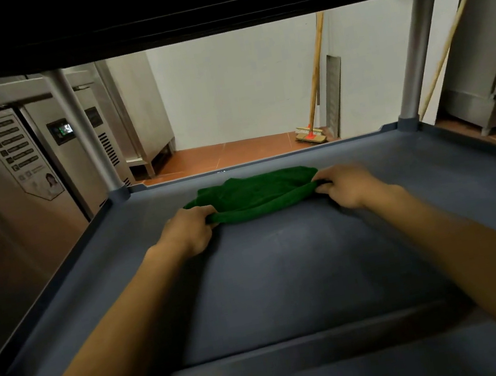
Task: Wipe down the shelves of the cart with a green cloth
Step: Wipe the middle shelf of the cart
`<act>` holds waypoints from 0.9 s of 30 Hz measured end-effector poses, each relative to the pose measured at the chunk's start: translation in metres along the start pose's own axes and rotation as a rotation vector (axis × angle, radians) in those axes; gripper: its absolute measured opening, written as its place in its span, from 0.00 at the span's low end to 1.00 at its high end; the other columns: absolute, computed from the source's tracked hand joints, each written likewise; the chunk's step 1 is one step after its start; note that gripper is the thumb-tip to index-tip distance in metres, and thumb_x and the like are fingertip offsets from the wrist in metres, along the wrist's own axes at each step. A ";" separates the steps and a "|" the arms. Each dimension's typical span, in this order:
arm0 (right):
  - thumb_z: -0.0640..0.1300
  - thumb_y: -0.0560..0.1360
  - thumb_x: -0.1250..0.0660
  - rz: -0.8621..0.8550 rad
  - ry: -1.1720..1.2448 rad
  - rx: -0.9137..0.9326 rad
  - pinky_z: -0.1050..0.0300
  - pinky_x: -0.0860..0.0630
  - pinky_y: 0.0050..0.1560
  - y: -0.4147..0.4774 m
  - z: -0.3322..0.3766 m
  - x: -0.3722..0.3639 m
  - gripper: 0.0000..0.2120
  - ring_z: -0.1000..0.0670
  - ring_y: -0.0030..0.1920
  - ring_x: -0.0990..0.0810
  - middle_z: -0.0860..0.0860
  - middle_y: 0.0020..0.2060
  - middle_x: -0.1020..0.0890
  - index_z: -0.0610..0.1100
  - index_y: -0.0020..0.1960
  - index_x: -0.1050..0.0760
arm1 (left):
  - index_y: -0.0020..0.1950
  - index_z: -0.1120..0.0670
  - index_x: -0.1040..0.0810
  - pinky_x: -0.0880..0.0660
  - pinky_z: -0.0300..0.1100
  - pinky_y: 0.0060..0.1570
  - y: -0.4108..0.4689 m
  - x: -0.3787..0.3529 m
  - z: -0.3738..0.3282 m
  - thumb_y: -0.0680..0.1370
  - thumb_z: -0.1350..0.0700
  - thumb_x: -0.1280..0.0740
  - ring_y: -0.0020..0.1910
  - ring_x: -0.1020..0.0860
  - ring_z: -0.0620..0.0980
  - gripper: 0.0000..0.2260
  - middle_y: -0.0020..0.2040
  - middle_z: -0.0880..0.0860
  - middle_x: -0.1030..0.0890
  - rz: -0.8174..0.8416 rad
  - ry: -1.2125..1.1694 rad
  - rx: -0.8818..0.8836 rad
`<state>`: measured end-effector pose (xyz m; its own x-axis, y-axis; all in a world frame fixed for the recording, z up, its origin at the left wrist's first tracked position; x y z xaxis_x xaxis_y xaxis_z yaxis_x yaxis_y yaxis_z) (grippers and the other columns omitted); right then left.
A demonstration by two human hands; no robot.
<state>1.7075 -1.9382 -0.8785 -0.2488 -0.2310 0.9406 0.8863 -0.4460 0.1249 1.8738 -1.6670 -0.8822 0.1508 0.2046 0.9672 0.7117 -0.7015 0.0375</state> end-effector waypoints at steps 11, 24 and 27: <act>0.51 0.81 0.40 -0.010 -0.113 -0.002 0.48 0.25 0.59 -0.053 0.013 0.008 0.15 0.42 0.59 0.23 0.46 0.60 0.20 0.51 0.66 0.26 | 0.57 0.47 0.24 0.27 0.53 0.56 -0.049 0.000 -0.013 0.82 0.50 0.41 0.55 0.24 0.58 0.08 0.54 0.53 0.21 -0.032 0.108 -0.023; 0.50 0.82 0.42 0.001 -0.193 0.074 0.49 0.26 0.55 -0.112 0.024 0.024 0.13 0.42 0.55 0.21 0.46 0.55 0.18 0.50 0.63 0.25 | 0.56 0.50 0.22 0.25 0.54 0.56 -0.099 0.014 -0.015 0.82 0.51 0.39 0.53 0.21 0.58 0.08 0.53 0.55 0.18 0.002 0.001 -0.084; 0.51 0.82 0.42 0.021 -0.203 0.094 0.49 0.26 0.55 -0.123 0.026 0.027 0.13 0.43 0.55 0.21 0.46 0.55 0.18 0.50 0.63 0.26 | 0.60 0.52 0.21 0.25 0.51 0.58 -0.109 0.024 -0.017 0.82 0.54 0.39 0.52 0.22 0.55 0.10 0.53 0.54 0.19 0.047 -0.058 -0.088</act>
<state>1.6019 -1.8672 -0.8606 -0.1543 -0.0566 0.9864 0.9253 -0.3583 0.1241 1.7885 -1.5971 -0.8590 0.2235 0.2077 0.9523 0.6405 -0.7678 0.0171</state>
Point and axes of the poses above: each hand's wrist, its own y-axis towards the middle knuckle, its own x-axis out of the back of the hand, z = x × y, the point moved 1 cm from there along y, towards the middle knuckle
